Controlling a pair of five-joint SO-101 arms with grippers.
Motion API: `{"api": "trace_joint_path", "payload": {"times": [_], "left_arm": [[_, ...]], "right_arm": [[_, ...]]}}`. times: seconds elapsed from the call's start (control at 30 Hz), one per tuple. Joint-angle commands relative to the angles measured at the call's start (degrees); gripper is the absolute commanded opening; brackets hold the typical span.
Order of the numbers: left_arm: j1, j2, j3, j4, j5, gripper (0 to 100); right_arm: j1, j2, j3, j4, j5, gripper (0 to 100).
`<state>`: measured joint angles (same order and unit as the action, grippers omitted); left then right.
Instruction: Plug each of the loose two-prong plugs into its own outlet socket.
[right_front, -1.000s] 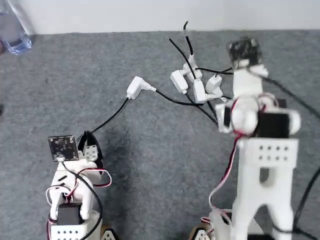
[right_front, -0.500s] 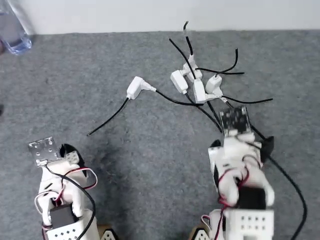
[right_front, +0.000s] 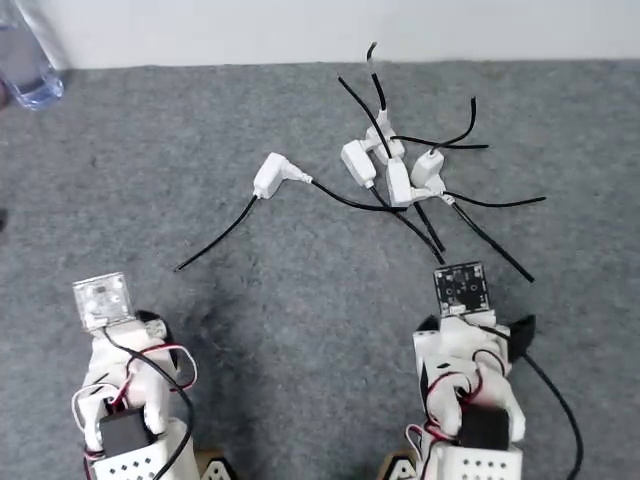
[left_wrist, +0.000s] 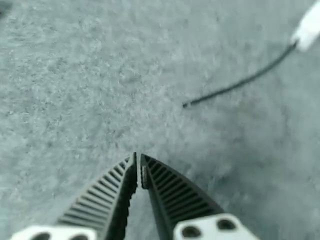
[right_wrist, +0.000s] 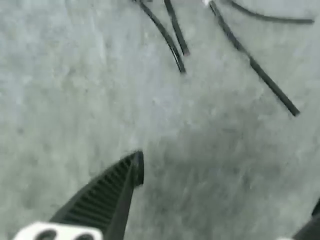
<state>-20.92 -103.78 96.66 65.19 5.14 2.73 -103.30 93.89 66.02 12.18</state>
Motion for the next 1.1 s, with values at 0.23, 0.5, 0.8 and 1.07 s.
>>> {"api": "trace_joint_path", "payload": {"times": [0.23, 0.5, 0.8, 1.07], "left_arm": [[-0.18, -0.35, -0.22, 6.95, -5.98, 1], [-0.09, -0.35, -0.22, 7.21, -15.56, 1], [0.00, -0.35, -0.22, 7.21, -15.38, 1], [0.00, -0.44, -0.22, 7.21, -6.68, 1]], "right_arm": [[1.10, -0.66, 2.64, 7.69, 0.35, 49.0], [1.01, -0.66, 2.55, 8.92, 0.26, 49.0], [0.40, -0.66, 2.64, 5.93, -17.76, 49.3], [-2.77, -0.66, 2.55, 9.19, -25.23, 49.3]]}}
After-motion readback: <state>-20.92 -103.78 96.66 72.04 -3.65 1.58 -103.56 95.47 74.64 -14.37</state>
